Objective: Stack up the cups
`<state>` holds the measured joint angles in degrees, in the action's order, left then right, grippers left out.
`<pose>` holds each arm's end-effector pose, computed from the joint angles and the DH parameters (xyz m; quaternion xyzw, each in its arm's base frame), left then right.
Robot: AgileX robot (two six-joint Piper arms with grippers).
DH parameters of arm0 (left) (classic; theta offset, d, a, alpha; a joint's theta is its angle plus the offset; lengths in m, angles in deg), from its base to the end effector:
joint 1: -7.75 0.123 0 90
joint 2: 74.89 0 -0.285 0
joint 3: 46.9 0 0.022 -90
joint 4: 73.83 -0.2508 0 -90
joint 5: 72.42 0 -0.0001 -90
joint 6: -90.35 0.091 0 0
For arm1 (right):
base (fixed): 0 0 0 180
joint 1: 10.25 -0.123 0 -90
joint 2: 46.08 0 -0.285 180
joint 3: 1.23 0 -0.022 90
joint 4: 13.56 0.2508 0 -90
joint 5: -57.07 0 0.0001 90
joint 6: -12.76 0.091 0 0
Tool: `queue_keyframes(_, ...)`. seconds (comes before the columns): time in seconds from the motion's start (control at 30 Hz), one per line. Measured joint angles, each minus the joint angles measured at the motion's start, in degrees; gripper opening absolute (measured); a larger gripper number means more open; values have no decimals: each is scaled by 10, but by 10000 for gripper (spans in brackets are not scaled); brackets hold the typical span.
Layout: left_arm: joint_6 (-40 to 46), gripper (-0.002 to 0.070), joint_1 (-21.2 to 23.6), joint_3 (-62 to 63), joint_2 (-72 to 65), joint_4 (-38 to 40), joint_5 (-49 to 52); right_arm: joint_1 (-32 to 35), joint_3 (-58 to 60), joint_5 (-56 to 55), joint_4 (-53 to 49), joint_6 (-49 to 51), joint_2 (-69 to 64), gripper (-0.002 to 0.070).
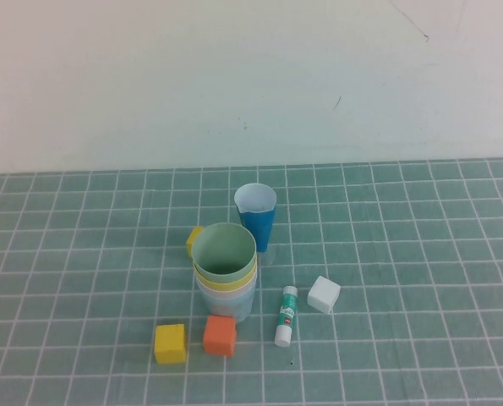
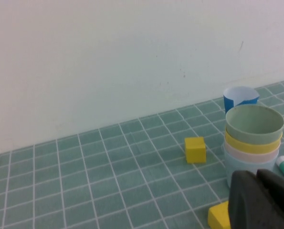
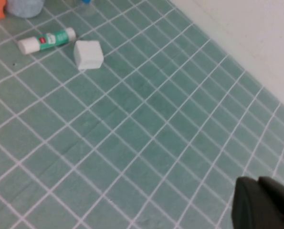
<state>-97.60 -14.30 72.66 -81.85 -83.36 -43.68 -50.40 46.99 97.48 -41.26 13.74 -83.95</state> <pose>0.0309 -0.0047 0.2650 0.1183 0.7324 -0.0966 0.6635 0.0914 0.0411 0.2895 -0.3782 0.7857 -0.0530 0.4867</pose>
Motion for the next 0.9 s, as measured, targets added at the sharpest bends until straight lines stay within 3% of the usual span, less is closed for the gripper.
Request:
queue_keyframes(0.2, 0, -1, 0, -34, 0, 0, 0, 0, 69, -9, 45, 38, 47, 0)
queue_keyframes(0.9, 0, -1, 0, -39, 0, 0, 0, 0, 72, -6, 58, 42, 51, -1)
